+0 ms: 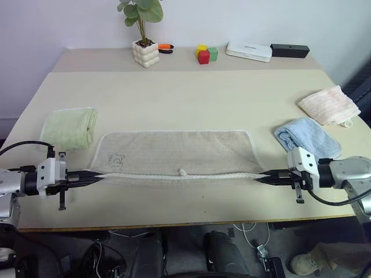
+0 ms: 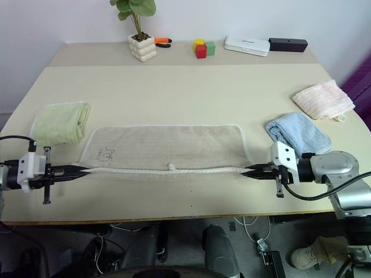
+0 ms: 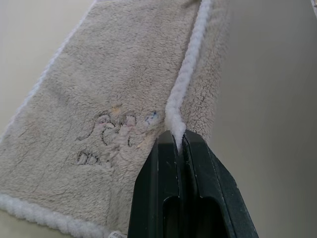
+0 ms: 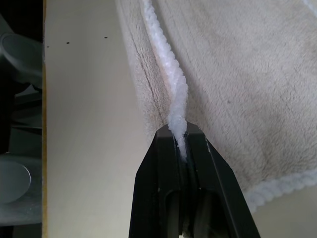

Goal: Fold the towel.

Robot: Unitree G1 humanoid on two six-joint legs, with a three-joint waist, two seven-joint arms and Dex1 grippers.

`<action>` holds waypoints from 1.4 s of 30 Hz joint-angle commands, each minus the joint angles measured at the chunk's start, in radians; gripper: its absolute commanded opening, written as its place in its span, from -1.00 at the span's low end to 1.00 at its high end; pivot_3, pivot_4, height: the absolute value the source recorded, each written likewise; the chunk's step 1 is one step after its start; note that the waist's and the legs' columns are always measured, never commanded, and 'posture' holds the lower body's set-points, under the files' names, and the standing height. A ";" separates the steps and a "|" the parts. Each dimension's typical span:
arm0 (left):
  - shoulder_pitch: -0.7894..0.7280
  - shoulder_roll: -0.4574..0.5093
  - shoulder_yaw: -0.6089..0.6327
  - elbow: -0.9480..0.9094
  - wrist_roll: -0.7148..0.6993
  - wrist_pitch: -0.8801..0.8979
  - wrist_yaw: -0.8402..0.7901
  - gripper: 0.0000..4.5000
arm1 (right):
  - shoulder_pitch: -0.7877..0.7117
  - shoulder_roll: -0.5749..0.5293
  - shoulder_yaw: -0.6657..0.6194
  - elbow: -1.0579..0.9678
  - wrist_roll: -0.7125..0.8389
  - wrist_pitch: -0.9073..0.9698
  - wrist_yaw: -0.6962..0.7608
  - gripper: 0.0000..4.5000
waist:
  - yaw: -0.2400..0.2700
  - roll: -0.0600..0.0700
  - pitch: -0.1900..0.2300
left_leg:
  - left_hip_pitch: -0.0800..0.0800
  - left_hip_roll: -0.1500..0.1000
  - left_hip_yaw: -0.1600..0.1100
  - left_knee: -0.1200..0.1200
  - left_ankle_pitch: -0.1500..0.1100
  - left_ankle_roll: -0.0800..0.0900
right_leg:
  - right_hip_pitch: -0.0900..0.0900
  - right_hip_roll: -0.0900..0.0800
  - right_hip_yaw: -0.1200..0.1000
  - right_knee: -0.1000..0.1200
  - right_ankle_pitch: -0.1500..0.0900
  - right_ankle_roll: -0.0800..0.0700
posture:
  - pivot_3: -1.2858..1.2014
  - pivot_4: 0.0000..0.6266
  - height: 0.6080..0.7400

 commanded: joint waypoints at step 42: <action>-0.630 -0.122 -0.100 0.698 0.341 -0.182 0.453 -1.00 | -0.567 0.259 0.115 0.746 -0.297 -0.444 -0.370 -0.98 | -0.003 0.000 0.000 | 0.000 0.000 0.001 0.001 0.000 0.000 | 0.000 0.001 0.000 0.001 0.000 0.001 | 0.03 -0.52 0.92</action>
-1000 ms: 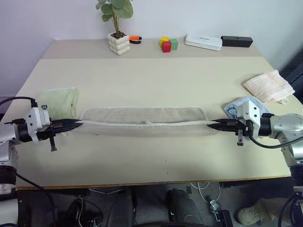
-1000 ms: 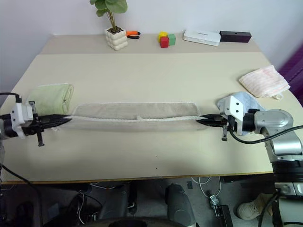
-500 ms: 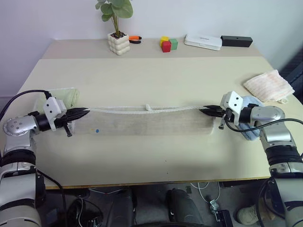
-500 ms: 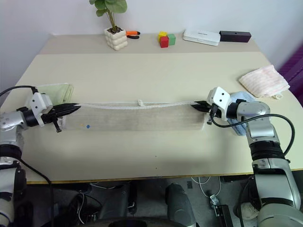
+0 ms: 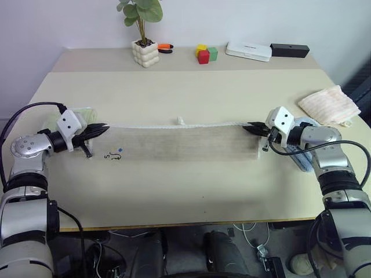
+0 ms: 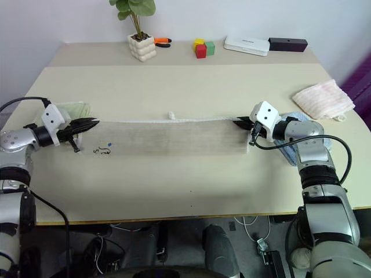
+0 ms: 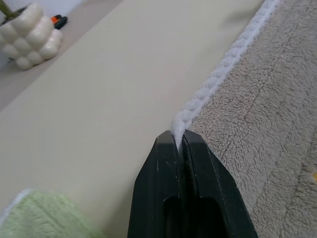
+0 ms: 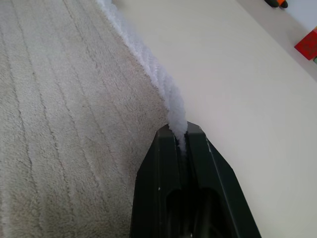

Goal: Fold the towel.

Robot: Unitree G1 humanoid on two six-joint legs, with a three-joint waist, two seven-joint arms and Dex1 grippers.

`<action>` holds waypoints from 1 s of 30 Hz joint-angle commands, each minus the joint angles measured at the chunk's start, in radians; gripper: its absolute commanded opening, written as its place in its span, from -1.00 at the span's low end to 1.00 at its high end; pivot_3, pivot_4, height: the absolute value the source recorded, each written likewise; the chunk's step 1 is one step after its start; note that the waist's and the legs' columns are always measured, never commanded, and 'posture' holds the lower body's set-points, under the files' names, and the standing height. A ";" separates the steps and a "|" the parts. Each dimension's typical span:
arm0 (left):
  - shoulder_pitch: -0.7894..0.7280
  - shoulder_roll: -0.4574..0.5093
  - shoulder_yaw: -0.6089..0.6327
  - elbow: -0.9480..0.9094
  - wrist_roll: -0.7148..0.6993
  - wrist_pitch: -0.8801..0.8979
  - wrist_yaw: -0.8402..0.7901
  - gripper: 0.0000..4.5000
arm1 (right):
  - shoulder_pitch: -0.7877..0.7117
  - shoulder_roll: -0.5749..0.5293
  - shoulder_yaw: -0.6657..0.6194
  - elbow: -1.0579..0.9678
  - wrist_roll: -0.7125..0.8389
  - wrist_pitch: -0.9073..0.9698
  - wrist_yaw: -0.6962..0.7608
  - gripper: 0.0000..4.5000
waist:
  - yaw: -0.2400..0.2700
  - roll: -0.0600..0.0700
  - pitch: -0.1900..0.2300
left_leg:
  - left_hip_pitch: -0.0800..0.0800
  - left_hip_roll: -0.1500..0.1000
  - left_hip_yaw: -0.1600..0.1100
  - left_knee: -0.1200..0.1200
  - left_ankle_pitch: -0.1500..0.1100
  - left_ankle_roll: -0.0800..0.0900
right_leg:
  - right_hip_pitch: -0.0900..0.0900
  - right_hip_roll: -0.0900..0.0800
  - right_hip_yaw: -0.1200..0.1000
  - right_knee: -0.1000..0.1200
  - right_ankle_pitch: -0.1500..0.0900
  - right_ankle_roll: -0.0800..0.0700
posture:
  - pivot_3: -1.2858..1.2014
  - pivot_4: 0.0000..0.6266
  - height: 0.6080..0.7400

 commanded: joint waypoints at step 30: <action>-0.068 -0.037 0.052 -0.039 -0.043 0.142 0.019 0.98 | -0.033 0.034 -0.012 -0.011 -0.034 0.031 -0.090 1.00 | 0.000 0.000 0.000 | 0.000 0.000 0.000 0.000 0.000 0.000 | 0.000 0.000 0.000 0.000 0.000 0.000 | 0.03 -0.52 0.92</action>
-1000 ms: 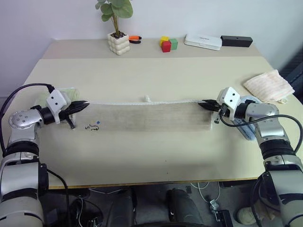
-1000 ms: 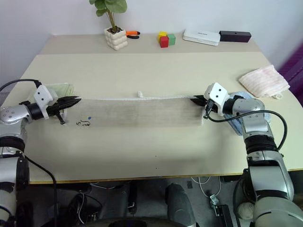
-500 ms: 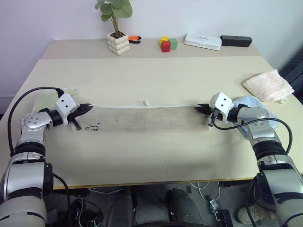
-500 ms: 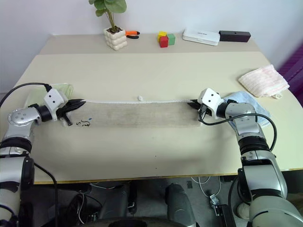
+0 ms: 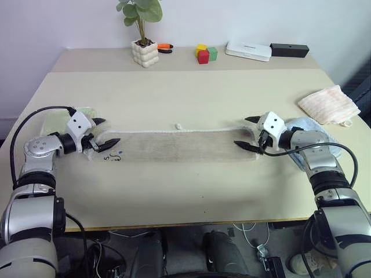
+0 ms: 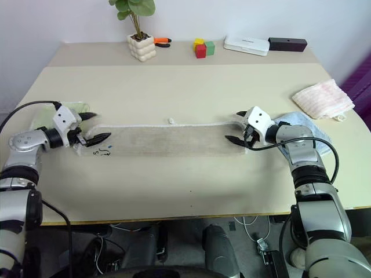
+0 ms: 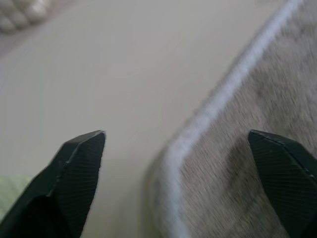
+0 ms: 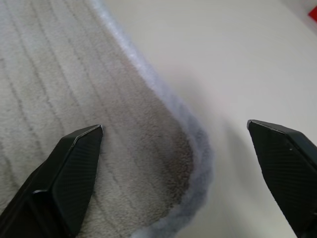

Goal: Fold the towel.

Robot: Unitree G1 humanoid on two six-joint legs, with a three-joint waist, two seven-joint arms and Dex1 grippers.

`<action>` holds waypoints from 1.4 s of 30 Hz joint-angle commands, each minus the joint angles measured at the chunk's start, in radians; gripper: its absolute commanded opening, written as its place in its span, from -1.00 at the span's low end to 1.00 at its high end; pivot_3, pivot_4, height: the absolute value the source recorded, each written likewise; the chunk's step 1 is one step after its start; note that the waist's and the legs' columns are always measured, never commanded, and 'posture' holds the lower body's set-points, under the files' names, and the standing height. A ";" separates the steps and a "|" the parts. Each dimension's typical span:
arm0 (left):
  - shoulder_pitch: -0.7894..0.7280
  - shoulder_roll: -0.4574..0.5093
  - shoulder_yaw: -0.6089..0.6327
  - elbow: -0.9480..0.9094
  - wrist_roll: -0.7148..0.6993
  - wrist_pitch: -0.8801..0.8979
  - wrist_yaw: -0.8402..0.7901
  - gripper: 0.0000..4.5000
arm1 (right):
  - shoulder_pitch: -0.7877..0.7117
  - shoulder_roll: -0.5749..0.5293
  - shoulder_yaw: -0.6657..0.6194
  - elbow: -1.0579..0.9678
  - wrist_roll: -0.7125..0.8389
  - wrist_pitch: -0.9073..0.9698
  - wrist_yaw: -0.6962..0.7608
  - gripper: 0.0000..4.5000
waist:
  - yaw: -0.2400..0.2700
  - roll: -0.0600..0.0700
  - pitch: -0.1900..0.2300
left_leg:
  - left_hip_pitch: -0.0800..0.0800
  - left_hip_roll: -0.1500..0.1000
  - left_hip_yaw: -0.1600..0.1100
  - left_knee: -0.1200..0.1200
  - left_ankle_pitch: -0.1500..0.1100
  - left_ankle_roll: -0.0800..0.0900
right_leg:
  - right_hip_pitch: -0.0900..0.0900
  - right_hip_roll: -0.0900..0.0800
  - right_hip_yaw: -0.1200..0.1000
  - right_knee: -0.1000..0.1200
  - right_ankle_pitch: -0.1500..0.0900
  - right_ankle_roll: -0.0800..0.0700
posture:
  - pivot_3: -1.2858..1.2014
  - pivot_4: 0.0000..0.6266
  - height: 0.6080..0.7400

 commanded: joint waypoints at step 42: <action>0.372 -0.356 0.159 -0.862 -0.326 0.803 0.664 -1.00 | 0.257 0.442 -0.157 -0.511 0.066 0.486 -0.868 -0.99 | -0.003 0.000 -0.002 | 0.000 -0.001 -0.005 -0.001 0.001 -0.002 | 0.001 0.001 0.000 0.001 0.000 0.000 | 0.03 -0.52 0.92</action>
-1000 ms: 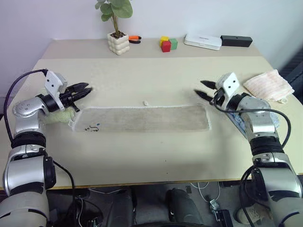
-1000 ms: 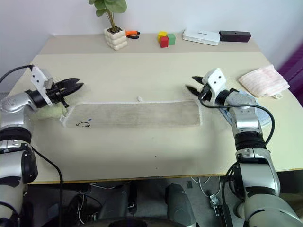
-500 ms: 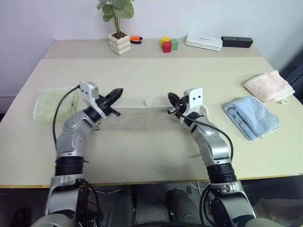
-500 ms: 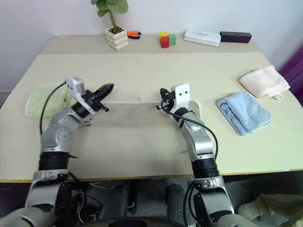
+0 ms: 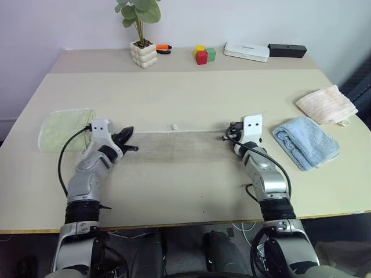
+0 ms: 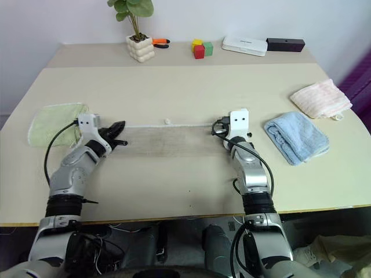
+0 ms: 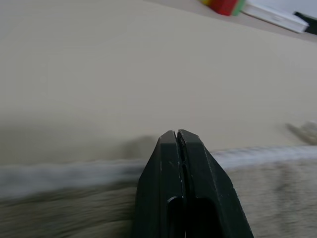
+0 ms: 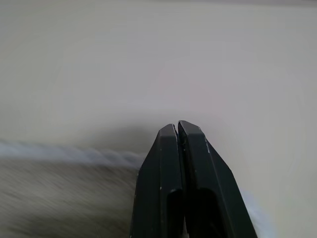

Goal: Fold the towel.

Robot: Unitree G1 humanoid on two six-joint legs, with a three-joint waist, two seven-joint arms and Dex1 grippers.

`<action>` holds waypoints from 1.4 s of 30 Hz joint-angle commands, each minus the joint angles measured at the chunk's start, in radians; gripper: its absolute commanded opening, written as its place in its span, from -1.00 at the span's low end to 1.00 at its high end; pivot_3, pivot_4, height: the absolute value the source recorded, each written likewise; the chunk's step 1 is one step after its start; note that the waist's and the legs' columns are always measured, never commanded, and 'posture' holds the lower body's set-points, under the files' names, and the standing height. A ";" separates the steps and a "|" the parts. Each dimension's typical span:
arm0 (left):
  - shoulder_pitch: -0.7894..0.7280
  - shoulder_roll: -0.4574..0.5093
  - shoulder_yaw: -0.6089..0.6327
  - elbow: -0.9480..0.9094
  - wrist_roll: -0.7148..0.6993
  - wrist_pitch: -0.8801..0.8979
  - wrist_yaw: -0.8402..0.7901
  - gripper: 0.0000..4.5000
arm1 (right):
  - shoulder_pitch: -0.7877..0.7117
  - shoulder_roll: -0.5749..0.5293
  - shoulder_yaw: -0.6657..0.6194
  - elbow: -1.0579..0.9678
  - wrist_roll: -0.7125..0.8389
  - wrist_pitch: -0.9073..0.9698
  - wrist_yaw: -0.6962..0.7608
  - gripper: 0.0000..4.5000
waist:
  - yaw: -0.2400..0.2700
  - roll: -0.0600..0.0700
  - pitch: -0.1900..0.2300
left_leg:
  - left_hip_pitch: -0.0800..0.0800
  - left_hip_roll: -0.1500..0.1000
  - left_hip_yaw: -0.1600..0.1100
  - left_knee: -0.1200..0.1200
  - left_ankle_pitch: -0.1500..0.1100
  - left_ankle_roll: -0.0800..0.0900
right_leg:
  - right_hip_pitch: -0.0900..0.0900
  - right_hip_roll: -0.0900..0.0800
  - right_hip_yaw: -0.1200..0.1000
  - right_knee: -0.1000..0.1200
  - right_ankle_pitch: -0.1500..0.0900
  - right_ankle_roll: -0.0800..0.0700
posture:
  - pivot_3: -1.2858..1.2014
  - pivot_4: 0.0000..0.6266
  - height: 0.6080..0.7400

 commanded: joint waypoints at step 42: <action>-0.073 0.384 -0.013 0.018 -0.194 -0.065 -0.963 0.98 | 0.536 -0.155 -0.418 -0.735 1.357 0.741 -0.259 1.00 | 0.003 -0.001 0.000 | -0.001 0.000 -0.001 -0.002 -0.001 0.002 | 0.001 -0.001 0.000 -0.003 0.000 -0.001 | 0.03 -0.52 0.92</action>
